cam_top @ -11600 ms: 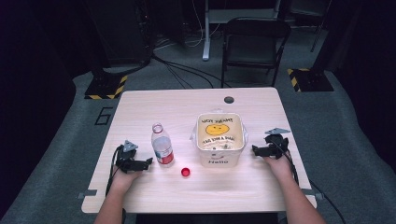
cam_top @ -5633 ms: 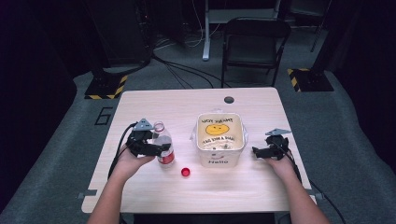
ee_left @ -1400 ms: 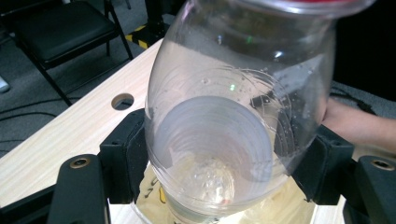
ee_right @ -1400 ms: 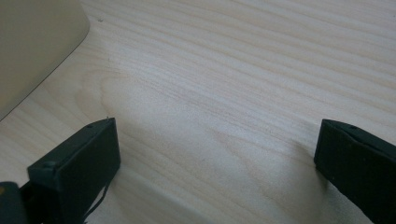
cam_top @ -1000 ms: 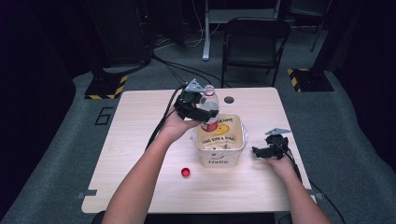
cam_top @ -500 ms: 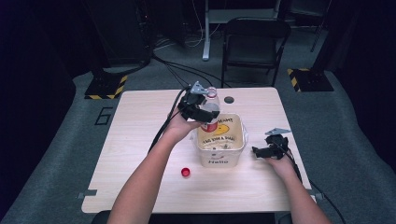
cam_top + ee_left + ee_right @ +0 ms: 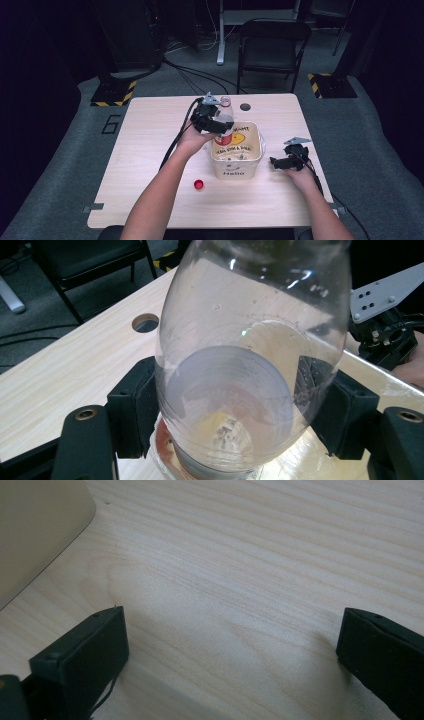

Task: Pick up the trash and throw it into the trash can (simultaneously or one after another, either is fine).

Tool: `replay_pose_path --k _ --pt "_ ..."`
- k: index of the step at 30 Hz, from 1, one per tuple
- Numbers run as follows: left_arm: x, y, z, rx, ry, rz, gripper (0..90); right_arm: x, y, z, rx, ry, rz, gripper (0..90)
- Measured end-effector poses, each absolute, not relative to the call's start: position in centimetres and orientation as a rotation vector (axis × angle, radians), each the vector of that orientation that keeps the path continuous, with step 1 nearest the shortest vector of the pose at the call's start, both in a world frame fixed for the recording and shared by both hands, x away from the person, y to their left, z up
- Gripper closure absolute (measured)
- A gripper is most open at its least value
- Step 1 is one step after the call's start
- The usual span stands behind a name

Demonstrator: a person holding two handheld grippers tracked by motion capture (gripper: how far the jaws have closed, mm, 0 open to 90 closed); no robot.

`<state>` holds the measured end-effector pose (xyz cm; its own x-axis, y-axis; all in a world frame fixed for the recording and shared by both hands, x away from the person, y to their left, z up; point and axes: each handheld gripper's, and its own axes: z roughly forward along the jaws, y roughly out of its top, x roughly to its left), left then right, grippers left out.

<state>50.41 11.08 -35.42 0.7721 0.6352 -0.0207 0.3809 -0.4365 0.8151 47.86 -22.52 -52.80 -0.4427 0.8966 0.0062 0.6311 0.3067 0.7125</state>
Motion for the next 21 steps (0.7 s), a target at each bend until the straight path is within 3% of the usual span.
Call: replay_pose_path --k 21 --pt "50.4 10.3 -38.8 2.120 0.788 0.343 28.3 48.0 -22.5 -52.8 1.352 2.186 0.925 0.0"
